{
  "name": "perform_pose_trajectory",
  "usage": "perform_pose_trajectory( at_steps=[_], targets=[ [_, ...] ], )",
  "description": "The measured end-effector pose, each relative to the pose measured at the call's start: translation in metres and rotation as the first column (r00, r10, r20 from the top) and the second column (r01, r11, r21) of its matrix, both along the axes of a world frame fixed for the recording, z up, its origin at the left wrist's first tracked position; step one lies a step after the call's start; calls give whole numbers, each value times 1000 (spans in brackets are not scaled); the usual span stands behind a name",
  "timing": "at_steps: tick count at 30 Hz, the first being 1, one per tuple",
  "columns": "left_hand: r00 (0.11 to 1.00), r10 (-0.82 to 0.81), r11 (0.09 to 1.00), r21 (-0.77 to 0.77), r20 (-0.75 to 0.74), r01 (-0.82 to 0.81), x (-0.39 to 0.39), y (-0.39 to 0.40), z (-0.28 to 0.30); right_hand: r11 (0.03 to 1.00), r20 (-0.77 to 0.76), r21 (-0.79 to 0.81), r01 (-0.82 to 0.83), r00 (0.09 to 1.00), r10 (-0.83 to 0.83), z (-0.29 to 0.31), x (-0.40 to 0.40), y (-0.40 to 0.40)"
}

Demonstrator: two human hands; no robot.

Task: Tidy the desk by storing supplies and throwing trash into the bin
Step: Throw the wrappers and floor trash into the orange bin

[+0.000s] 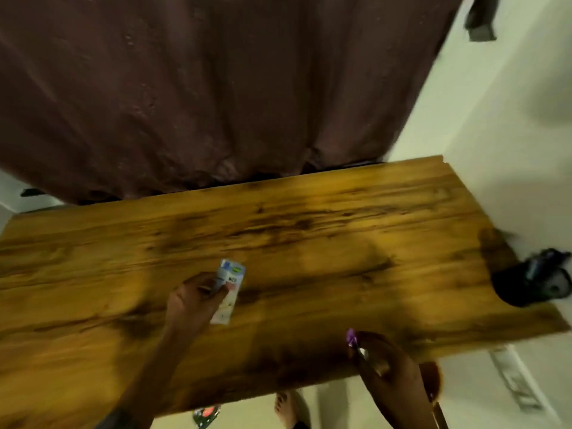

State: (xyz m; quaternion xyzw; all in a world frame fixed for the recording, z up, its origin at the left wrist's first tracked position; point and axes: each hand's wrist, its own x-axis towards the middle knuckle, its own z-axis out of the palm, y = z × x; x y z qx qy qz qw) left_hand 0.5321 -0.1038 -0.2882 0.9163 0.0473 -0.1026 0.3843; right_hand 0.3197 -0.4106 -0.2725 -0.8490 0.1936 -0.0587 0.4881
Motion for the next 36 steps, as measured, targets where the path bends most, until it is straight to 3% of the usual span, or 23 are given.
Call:
perform_pose_trajectory(
  at_steps=[4,8,13,19,29,32,36],
  targets=[
    [981,-91,964,-264,-172,43,-73,-86,5,984,34,15,176,984,-176,0,-53,-36],
    [922,-234,921,-373,-309,109,-145,-155,-5,939,-4,90,331,943,-332,-6,-114,-72],
    [853,-383,895,-372,-355,247,-230,-221,-7,898,-46,37,438,899,-436,-18,-193,-108],
    [810,-430,890,-340,-399,305,-292,-271,-17,826,-61,-14,563,824,-563,-34,-276,-135],
    [714,-298,946,-294,-633,134,-324,-321,-68,637,-290,93,765,633,-718,-85,-330,-160],
    [711,-224,966,-246,-666,73,-324,-335,-101,606,-342,133,784,610,-714,-108,-326,-167],
    [708,-229,971,-208,-667,118,-321,-356,-149,574,-373,174,800,593,-713,-145,-313,-174]
  ],
)
